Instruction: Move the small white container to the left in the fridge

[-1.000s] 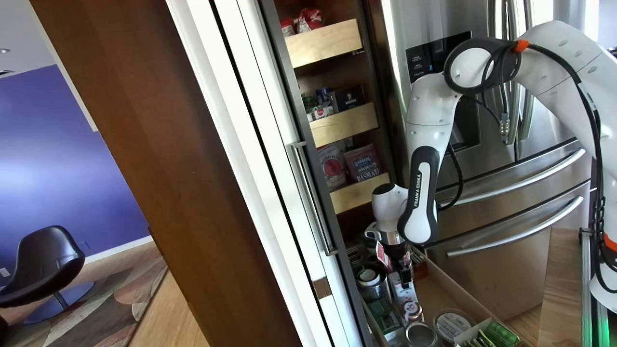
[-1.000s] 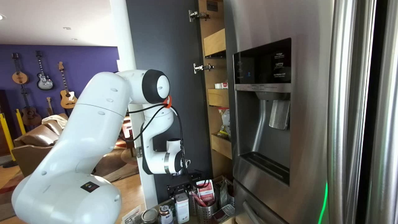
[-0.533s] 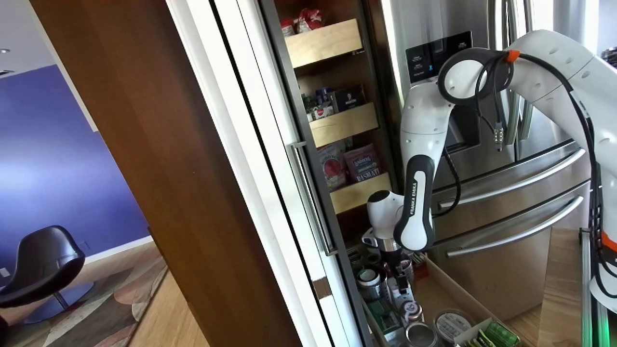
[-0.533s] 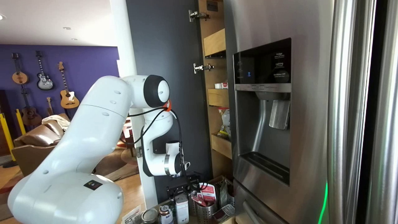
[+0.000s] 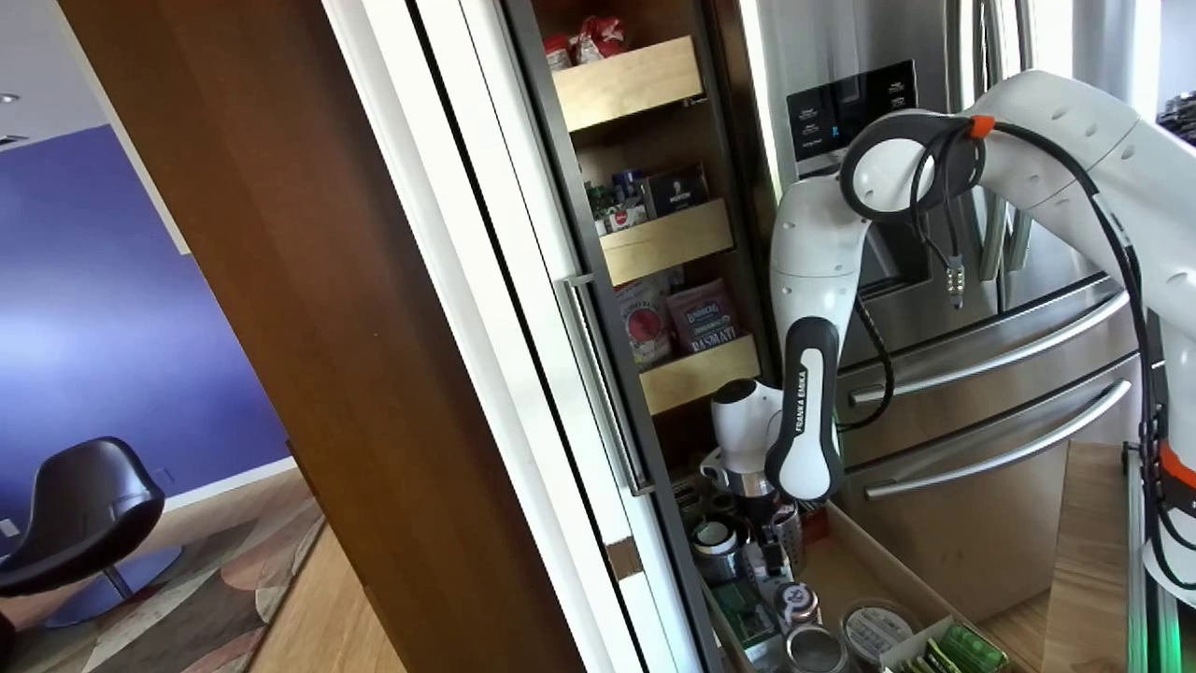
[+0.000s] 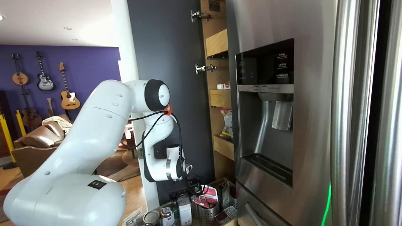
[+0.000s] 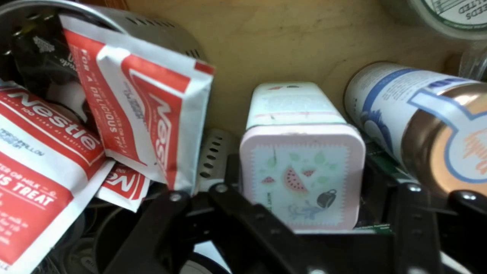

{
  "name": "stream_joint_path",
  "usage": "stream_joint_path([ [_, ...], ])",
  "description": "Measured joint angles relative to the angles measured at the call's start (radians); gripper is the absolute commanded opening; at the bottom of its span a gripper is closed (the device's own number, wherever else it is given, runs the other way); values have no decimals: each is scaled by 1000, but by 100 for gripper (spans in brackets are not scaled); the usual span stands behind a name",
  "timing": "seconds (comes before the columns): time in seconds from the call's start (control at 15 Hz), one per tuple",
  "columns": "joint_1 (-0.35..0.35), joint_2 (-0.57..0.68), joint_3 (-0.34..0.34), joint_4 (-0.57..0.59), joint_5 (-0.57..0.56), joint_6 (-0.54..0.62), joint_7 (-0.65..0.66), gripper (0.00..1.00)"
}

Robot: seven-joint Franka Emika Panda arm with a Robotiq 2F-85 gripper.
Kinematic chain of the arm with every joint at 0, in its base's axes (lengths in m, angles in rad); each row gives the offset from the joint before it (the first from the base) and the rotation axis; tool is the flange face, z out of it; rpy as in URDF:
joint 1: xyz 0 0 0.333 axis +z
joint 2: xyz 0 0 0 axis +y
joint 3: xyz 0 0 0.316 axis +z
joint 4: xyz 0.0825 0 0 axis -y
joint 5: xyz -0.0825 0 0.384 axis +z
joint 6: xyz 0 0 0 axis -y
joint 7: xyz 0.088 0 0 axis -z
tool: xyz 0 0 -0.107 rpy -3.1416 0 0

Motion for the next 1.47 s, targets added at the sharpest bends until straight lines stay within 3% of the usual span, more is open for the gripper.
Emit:
stream_joint_path([
  [0.07, 4, 3, -2, 0, 0, 6, 1, 100],
  [0.73, 6, -26, 2, -49, -2, 22, 6, 100],
  [0.93, -51, -113, 54, -146, 1, 21, 6, 100],
  [1.47, -157, -417, 113, -405, 27, 75, 11, 100],
])
